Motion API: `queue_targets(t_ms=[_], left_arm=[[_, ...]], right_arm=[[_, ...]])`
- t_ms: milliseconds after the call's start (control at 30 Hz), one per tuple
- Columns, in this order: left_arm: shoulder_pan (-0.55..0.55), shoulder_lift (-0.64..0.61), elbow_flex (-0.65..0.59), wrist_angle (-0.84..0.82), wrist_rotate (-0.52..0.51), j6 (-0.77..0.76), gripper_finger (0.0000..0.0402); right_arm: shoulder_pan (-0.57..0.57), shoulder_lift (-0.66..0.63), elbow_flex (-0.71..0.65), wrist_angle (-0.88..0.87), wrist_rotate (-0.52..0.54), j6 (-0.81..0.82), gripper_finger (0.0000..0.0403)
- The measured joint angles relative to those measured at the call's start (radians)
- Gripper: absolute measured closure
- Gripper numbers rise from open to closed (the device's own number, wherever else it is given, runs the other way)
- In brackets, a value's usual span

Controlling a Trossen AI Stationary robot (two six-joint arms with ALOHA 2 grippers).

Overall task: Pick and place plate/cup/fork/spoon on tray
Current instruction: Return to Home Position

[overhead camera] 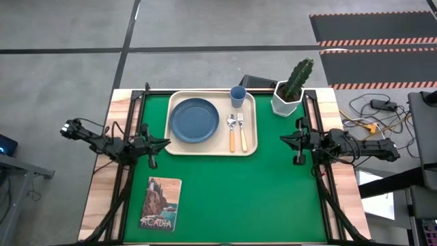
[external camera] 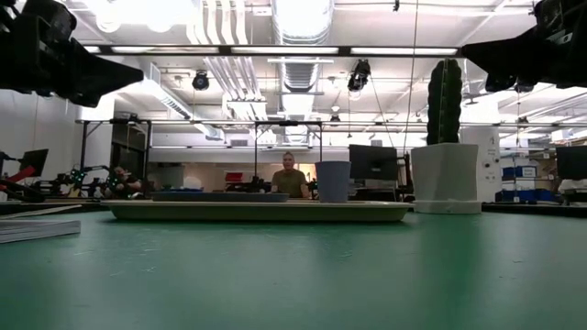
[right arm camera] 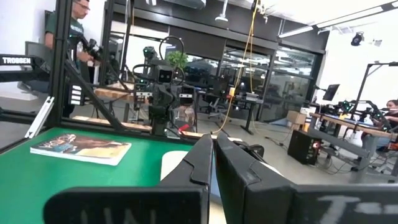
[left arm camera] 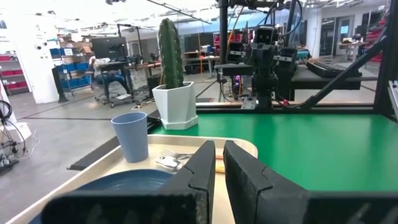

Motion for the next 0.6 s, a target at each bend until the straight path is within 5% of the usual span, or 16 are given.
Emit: queue_targets(t_ms=[600], left_arm=[[-0.001,0.008,0.000,0.000,0.002,0.000,0.0387]], right_arm=[[0.000,0.000,0.000,0.000,0.000,0.000,0.0394]])
